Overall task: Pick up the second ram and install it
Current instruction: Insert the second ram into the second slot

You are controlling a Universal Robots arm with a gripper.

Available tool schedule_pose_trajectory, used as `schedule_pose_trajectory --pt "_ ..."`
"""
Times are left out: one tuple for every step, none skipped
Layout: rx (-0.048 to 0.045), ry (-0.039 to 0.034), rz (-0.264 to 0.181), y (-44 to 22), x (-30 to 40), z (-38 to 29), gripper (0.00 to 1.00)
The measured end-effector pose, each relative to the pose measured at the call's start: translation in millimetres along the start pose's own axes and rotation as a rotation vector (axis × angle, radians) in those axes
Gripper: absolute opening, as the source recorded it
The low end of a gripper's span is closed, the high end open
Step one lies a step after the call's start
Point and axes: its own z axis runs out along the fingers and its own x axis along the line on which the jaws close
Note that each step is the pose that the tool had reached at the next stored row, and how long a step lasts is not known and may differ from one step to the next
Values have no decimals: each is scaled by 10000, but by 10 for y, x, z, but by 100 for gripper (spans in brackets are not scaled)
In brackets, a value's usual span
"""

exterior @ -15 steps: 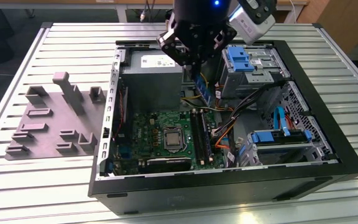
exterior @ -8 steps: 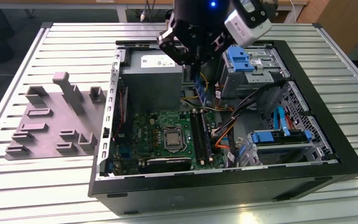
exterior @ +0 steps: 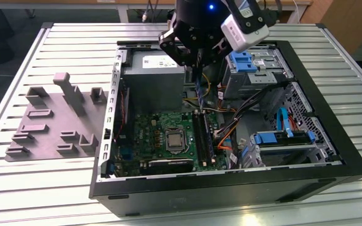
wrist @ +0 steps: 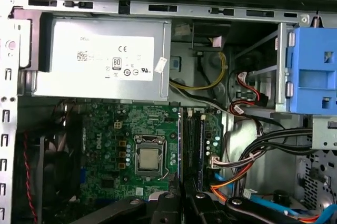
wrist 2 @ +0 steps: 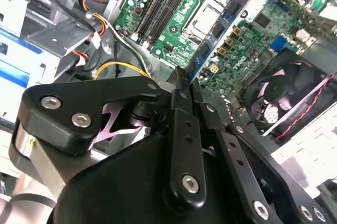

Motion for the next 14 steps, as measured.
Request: schedule_pose_trajectory --pt "1 -2 46 0 0 5 14" --pt "0 -7 55 0 -1 13 14" --pt "0 -16 55 -1 -1 24 14" --pt "0 -29 53 0 -2 36 14" --pt "1 -40 54 -1 -2 48 14" --pt "0 -49 55 -1 -2 61 14" --pt "1 -52 56 -1 -3 76 14" --pt "2 -53 60 -1 -7 91 14" --pt "2 -54 69 -2 -14 106 14" --pt "2 -55 76 -2 -20 121 14" --pt "2 -54 80 -2 -24 129 14" --pt "3 -54 84 -2 -26 133 14" --pt "4 -53 87 -2 -26 133 14" --pt "5 -54 87 -2 -27 133 14"
